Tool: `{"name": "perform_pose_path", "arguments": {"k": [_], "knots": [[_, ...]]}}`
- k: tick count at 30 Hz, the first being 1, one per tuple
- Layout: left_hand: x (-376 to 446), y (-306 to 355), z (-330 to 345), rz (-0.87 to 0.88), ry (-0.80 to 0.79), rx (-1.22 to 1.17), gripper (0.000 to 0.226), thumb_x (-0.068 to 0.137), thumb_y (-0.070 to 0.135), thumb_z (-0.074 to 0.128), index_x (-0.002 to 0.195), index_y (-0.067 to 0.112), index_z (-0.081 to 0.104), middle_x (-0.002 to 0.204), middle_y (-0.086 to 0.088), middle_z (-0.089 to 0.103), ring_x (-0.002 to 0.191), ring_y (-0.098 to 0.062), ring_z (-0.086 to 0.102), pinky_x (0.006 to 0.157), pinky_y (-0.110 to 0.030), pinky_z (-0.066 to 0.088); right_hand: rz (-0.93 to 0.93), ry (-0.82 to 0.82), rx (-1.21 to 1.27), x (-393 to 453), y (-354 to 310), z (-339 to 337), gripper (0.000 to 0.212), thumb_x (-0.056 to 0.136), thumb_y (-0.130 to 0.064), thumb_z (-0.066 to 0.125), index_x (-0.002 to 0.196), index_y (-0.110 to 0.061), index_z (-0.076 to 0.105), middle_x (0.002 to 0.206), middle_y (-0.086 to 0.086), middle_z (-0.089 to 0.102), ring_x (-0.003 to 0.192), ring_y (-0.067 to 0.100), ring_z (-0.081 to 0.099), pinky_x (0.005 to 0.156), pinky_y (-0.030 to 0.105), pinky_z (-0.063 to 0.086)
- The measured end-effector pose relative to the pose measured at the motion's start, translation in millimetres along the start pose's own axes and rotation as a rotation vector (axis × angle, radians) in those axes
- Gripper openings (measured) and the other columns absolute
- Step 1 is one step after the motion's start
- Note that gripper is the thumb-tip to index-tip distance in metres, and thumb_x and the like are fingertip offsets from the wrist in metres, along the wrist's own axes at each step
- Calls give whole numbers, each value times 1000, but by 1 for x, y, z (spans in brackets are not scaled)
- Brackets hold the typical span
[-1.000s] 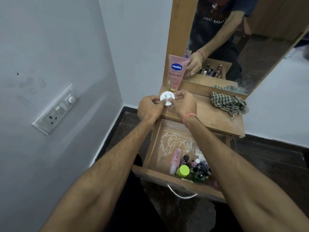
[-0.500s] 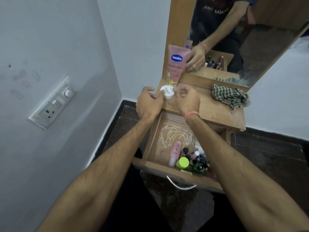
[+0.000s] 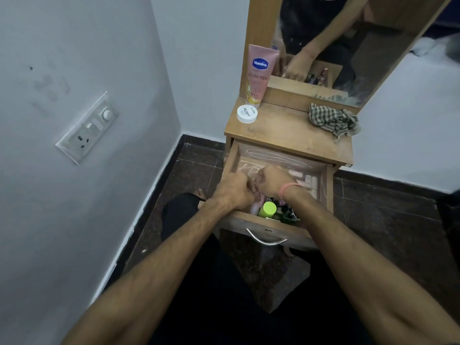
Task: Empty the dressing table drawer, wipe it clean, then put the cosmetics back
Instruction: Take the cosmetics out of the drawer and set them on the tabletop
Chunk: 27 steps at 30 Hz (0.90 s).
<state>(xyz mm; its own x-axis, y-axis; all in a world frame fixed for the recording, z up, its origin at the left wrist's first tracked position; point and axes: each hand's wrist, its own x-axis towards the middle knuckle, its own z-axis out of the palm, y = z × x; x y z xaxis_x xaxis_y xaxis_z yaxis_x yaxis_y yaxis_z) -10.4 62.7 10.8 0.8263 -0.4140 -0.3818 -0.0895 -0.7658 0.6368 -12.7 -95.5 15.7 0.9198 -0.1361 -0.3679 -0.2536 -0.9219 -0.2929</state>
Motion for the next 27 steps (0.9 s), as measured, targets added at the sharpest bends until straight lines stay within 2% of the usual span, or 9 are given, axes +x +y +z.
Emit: {"name": "perform_pose_path", "arguments": {"k": [3,7,11,13,17,19,23,25,27], "knots": [[-3,-3,8,-26,8,38,9,91,26,88,93,25,80,93,7,79,94,-12,75,96,-42,64,28,19,4,4,-2,6,12,89,-28,71,83,-21,79,91,0,78,85,21,73,83,41,64],[-4,-8,11,-58,23,81,9,89,34,88,92,27,82,92,8,79,90,-12,74,92,-43,65,97,-12,220,7,-3,8,16,89,-15,69,98,-9,80,101,11,79,88,22,74,86,44,65],[-4,-7,11,-63,6,23,21,90,37,90,102,28,76,93,9,79,91,-11,75,93,-40,64,94,-29,386,6,-1,-1,7,94,-15,75,93,-21,79,98,-5,78,101,16,71,90,32,58],[-5,-7,11,-53,6,-19,30,90,36,90,113,28,73,93,9,79,92,-11,75,93,-41,64,87,-64,473,2,1,-6,12,93,-10,78,91,-22,77,97,-6,77,97,14,71,86,31,59],[-7,-8,9,44,77,-47,39,83,43,93,108,38,64,90,15,75,87,-5,71,89,-42,63,87,-63,648,-11,3,-21,13,90,-10,81,103,-11,77,100,5,80,77,10,72,64,23,59],[-11,-2,-3,90,117,-119,39,85,42,93,113,37,65,99,17,73,91,-1,69,89,-36,61,22,1,685,-22,4,-41,11,95,-12,79,106,-10,76,101,8,79,75,10,72,62,19,56],[-14,5,-51,188,281,-468,46,82,35,99,122,29,77,106,9,78,86,-3,70,75,-24,58,-89,134,1085,-34,4,-90,17,100,-1,69,115,7,73,113,21,75,88,23,78,76,28,67],[-8,6,-74,209,392,-674,47,82,29,99,124,27,78,107,3,82,86,-4,73,80,-25,62,-165,143,1343,-31,0,-103,22,99,7,67,120,13,68,118,25,74,103,31,79,87,34,66],[0,14,-89,254,486,-743,49,87,21,96,132,24,75,114,3,82,94,-11,79,87,-34,67,-242,183,1381,-23,-9,-104,25,97,6,72,121,8,70,122,24,74,110,33,77,94,40,65]]}}
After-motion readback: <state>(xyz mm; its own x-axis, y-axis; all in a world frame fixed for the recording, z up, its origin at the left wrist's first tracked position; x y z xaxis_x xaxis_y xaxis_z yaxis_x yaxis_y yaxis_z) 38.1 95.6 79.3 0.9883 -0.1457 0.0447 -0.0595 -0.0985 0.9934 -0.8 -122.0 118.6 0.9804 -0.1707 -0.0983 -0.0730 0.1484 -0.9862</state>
